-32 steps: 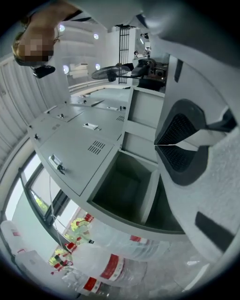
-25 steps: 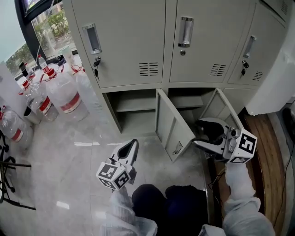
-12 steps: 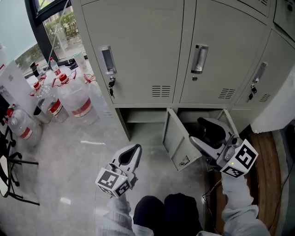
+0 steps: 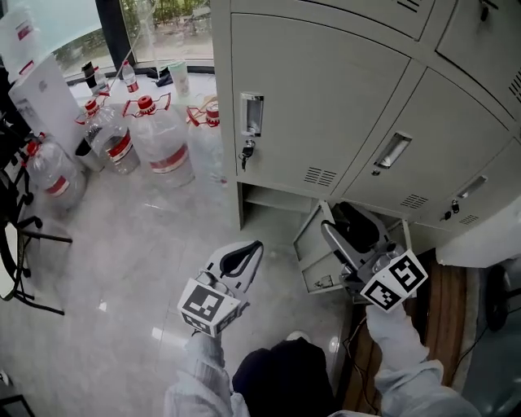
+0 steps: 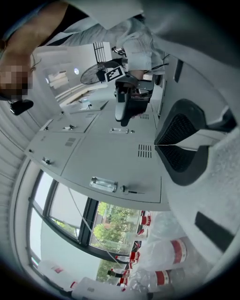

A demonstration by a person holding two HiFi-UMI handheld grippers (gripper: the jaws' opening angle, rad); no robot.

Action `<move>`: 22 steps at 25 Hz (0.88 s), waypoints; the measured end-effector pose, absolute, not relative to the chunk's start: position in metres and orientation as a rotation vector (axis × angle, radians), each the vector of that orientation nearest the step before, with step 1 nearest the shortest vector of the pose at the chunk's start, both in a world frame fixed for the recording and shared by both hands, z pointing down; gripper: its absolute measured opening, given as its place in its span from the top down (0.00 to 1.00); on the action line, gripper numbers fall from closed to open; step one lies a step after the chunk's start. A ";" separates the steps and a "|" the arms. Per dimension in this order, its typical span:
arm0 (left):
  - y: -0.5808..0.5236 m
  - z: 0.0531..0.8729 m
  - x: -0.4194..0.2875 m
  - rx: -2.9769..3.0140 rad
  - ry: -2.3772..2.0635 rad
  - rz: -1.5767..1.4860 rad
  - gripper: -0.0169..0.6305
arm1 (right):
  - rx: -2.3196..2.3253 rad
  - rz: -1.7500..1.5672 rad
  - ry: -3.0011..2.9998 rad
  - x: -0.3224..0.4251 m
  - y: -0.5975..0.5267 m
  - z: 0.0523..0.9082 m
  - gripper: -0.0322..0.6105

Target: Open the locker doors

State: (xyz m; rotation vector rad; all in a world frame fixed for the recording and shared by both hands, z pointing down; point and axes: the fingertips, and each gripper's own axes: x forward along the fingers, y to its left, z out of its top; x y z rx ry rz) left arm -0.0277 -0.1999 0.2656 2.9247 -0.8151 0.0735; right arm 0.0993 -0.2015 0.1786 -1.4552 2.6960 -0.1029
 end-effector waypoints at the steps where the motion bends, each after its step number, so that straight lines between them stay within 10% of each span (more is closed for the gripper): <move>1: -0.201 0.260 -0.034 2.916 -0.835 0.070 0.96 | -1.474 -0.120 2.682 0.096 -0.205 0.176 0.62; 22: -0.204 0.168 -0.131 2.665 -1.205 0.097 0.96 | -1.577 -0.177 2.665 -0.014 -0.261 0.108 0.62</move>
